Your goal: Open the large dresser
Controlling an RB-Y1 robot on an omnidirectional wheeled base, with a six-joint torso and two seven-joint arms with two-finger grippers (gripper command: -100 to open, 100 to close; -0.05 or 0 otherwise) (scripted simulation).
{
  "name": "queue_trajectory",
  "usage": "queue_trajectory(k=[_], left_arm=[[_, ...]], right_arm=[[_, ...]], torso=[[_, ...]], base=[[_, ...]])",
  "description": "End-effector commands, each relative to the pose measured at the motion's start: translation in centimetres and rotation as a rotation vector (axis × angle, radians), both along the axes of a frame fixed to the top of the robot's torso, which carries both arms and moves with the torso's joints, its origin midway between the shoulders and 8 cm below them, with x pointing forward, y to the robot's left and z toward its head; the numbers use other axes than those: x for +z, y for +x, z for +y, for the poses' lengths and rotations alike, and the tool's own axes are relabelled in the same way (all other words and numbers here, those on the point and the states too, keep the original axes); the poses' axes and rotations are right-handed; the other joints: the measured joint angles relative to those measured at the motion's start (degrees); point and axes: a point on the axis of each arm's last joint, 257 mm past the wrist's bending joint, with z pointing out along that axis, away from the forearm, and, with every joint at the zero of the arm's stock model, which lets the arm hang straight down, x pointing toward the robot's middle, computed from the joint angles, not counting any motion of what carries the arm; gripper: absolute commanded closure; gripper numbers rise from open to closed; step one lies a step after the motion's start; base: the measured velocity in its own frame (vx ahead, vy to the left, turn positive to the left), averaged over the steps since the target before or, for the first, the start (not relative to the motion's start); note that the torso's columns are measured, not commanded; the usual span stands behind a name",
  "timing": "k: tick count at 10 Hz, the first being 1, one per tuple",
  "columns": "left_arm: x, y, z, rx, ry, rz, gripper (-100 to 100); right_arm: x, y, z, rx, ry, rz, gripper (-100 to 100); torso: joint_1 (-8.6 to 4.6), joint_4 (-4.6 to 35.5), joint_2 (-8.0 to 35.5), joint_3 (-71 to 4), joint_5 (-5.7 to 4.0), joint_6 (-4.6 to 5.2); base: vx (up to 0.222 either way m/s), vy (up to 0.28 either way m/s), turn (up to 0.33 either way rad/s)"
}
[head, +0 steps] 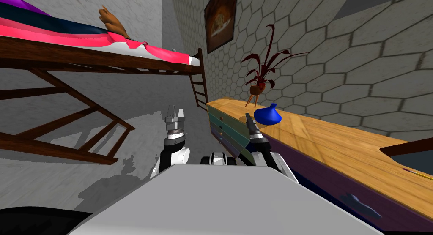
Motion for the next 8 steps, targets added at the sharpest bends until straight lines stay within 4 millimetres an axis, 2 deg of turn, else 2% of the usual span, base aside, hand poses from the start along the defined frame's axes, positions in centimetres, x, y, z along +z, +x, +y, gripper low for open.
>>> queue_trajectory(k=[1, 2, 3, 4, 5, 6, 7, 8], left_arm=[[0.0, 0.0, 0.0, 0.0, 0.0, 0.0, 0], [0.0, 0.0, 0.0, 0.0, 0.0, 0.0, 0], [0.0, 0.0, 0.0, 0.0, 0.0, 0.0, 0], [0.0, 0.0, 0.0, 0.0, 0.0, 0.0, 0], [0.0, 0.0, 0.0, 0.0, 0.0, 0.0, 0], [0.0, 0.0, 0.0, 0.0, 0.0, 0.0, 0], [0.0, 0.0, 0.0, 0.0, 0.0, 0.0, 0], [0.0, 0.0, 0.0, 0.0, 0.0, 0.0, 0]], right_arm=[[-2.1, 1.0, 0.3, -0.037, -0.091, 0.06, -100], [-3.4, 1.6, 0.4, -0.056, -0.136, 0.096, -100], [-3.4, 1.6, 0.4, -0.06, -0.152, 0.095, -100], [-4.7, 2.2, 0.4, -0.081, -0.205, 0.131, -100], [-4.7, 2.2, 0.5, -0.083, -0.211, 0.131, -100], [-6.0, 2.7, 0.5, -0.104, -0.266, 0.166, -100], [-6.0, 2.7, 0.5, -0.106, -0.274, 0.166, -100], [-7.4, 3.2, 0.4, -0.128, -0.33, 0.201, -100]], torso=[[-0.03, -0.01, -0.04, -0.03, 0.0, 0.0], [-0.03, -0.03, -0.1, -0.06, -0.01, 0.0], [0.03, -0.04, -0.11, -0.07, 0.01, 0.0], [-0.03, -0.02, -0.05, -0.04, 0.0, 0.0], [-0.04, 0.0, 0.0, 0.0, -0.01, 0.01], [-0.08, 0.0, 0.01, 0.01, -0.02, 0.0], [0.01, -0.01, -0.01, -0.01, 0.0, 0.0], [-0.03, -0.11, -0.16, -0.08, -0.05, -0.09]], base=[[0.032, 0.053, -0.007], [0.042, 0.075, -0.012], [0.029, 0.061, -0.008], [0.019, 0.062, -0.005], [0.013, 0.048, -0.008], [0.014, 0.067, -0.007], [0.015, 0.051, -0.025], [0.026, 0.045, -0.014]])
